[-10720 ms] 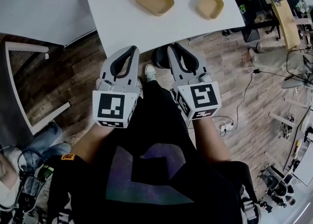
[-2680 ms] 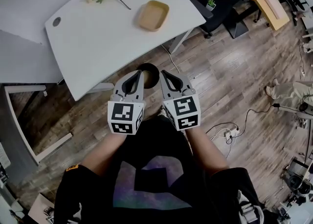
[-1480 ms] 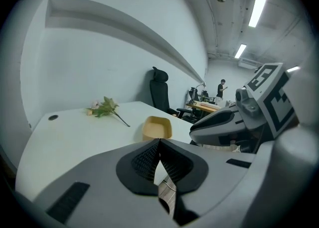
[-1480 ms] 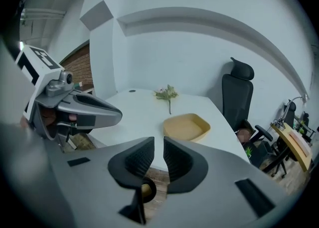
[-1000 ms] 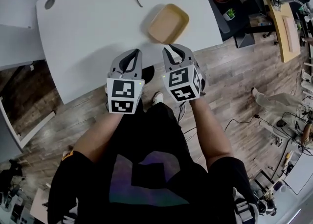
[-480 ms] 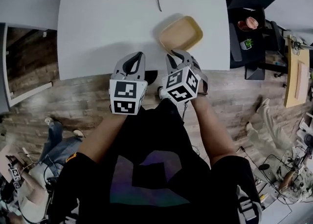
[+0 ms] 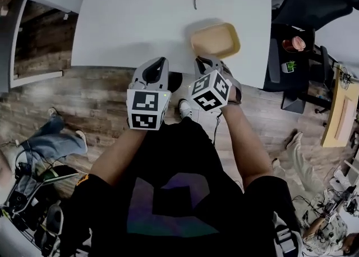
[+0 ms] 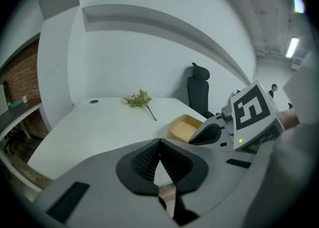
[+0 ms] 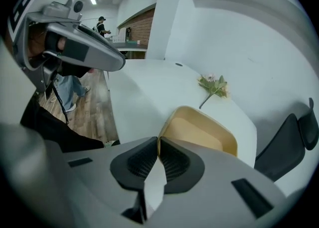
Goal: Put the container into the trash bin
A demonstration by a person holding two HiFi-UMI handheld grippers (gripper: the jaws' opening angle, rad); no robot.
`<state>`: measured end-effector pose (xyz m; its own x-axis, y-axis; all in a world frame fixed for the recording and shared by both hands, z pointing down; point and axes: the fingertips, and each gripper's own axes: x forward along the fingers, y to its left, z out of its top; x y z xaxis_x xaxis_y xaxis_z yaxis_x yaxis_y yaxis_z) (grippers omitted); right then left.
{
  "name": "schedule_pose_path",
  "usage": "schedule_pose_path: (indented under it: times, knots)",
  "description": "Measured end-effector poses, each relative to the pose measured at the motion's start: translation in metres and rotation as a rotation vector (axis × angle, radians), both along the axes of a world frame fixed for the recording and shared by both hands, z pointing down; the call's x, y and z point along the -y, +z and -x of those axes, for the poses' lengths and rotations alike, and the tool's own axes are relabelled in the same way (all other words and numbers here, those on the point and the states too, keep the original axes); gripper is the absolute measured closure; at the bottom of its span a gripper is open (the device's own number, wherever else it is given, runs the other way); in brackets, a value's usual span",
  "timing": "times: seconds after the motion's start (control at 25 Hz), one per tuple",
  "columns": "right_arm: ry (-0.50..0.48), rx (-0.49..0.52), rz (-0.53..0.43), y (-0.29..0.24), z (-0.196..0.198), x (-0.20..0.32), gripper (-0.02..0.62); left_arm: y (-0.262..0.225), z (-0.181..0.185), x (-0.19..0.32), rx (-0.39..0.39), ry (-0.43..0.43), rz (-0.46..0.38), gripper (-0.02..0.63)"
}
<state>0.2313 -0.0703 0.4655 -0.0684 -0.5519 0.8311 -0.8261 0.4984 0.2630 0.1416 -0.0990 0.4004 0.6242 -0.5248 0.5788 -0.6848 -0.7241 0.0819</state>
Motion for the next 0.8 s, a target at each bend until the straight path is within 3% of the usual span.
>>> schedule_pose_path:
  times: [0.44, 0.8]
  knots:
    - [-0.163, 0.058, -0.061, -0.038, 0.046, -0.088, 0.563, -0.017, 0.051, -0.099, -0.021, -0.214, -0.041, 0.598]
    - [-0.274, 0.124, -0.037, -0.042, 0.114, -0.139, 0.563, 0.002, 0.113, -0.145, 0.0, -0.333, -0.002, 0.597]
